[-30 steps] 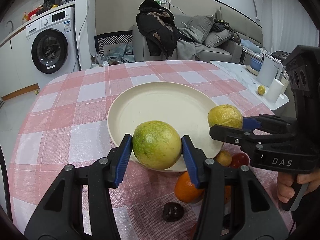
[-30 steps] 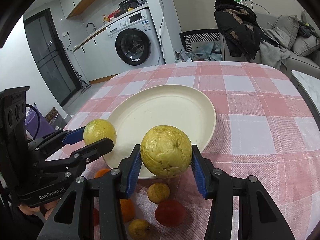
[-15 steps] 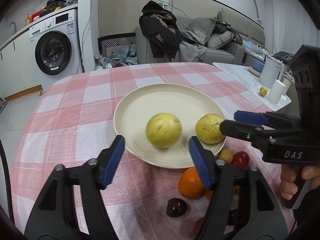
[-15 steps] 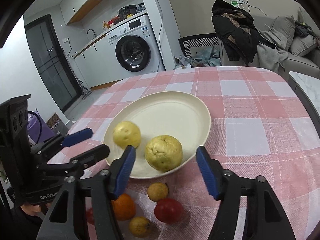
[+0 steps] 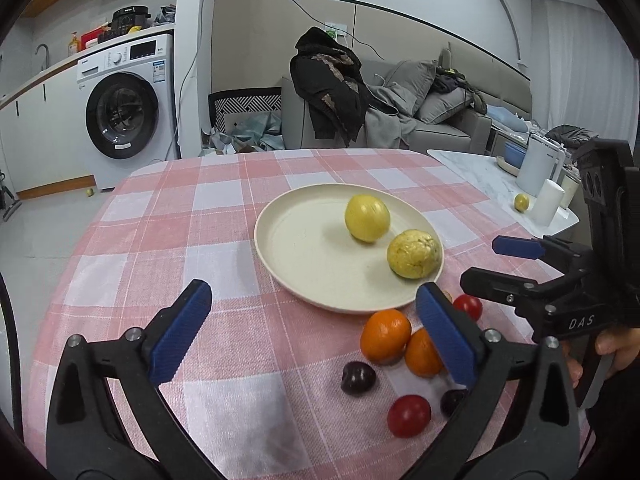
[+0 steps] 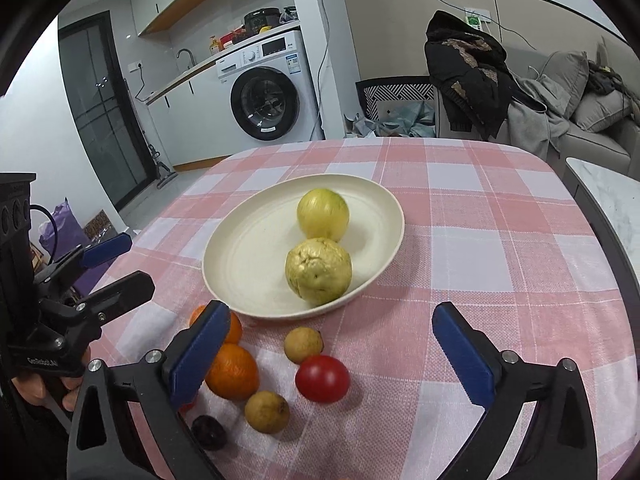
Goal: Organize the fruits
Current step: 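Reach to the red tomato and grasp it with the right tool, then grasp the dark plum with the left tool while the right tool holds the tomato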
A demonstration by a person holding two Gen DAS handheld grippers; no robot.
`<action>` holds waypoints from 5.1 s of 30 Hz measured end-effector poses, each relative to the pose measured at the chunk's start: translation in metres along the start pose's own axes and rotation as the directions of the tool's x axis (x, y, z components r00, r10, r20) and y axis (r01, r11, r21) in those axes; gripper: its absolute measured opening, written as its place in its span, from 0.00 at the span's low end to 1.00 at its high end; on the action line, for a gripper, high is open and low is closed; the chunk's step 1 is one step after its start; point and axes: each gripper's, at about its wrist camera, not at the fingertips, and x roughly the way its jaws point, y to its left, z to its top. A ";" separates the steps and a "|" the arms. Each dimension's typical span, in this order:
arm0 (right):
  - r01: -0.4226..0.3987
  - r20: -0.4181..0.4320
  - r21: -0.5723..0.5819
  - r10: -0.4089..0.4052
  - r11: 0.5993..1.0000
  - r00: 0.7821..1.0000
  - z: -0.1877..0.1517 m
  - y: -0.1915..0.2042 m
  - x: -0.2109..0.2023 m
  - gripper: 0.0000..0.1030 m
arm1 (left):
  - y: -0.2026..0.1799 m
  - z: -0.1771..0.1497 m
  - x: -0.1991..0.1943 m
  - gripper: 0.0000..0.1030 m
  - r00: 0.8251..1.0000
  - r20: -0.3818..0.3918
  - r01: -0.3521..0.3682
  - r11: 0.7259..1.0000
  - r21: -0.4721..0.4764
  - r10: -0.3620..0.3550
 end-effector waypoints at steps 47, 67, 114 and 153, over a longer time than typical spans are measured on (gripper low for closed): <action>0.130 -0.243 -0.171 -0.169 0.977 0.955 -0.024 -0.007 0.032 1.00 | 0.019 -0.027 0.010 0.99 0.993 -0.120 -0.009 0.999 -0.031 0.005; 0.038 -0.210 -0.210 -0.083 0.977 0.974 -0.027 0.012 0.024 0.47 | 0.019 -0.027 0.011 0.99 0.993 -0.119 -0.011 1.000 -0.026 0.007; 0.001 -0.065 -0.128 -0.009 0.992 0.998 -0.020 0.005 -0.001 0.31 | 0.015 -0.037 0.041 0.73 0.956 -0.271 0.099 0.994 -0.054 -0.110; -0.043 -0.112 -0.146 0.027 0.988 0.993 -0.025 0.011 0.004 0.31 | -0.013 -0.041 0.042 0.20 0.936 -0.301 0.212 0.975 0.072 -0.182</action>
